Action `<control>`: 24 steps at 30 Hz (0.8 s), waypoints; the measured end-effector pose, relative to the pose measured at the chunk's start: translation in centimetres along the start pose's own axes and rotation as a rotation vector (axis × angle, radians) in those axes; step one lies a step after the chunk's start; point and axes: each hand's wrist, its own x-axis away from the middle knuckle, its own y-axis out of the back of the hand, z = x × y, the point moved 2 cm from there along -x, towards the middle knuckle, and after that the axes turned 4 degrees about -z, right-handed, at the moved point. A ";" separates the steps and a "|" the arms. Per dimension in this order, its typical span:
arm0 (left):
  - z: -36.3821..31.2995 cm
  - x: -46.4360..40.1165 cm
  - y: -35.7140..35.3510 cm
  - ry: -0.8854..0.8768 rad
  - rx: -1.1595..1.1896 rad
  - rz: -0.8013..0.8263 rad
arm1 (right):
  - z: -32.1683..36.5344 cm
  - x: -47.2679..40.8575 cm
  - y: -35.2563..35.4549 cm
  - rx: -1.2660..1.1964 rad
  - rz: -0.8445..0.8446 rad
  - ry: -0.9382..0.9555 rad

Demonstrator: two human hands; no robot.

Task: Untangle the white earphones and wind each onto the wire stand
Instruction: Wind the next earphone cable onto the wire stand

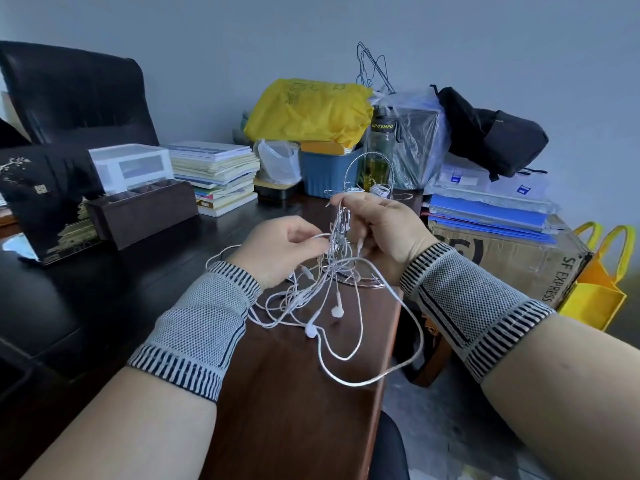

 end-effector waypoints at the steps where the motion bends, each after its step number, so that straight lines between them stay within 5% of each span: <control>1: -0.2 0.1 -0.1 -0.030 -0.041 -0.001 | 0.0 0.0 0.0 -0.022 0.002 -0.013; 4: -0.1 0.2 0.2 -0.055 -0.083 -0.051 | -0.1 -0.1 0.3 -0.049 -0.026 -0.032; 8: -0.3 0.4 0.3 -0.057 0.170 -0.034 | 0.1 0.2 0.7 -0.112 -0.063 -0.074; 14: -0.8 0.5 -0.7 -0.127 0.083 -0.029 | 0.0 0.4 0.6 -0.182 -0.073 -0.117; 19: -0.5 0.4 -0.8 -0.078 0.037 -0.105 | 0.1 0.4 1.3 -0.297 -0.079 -0.155; 24: 0.9 -0.4 0.7 0.120 0.331 -0.319 | 0.0 0.4 2.9 -0.346 -0.160 -0.182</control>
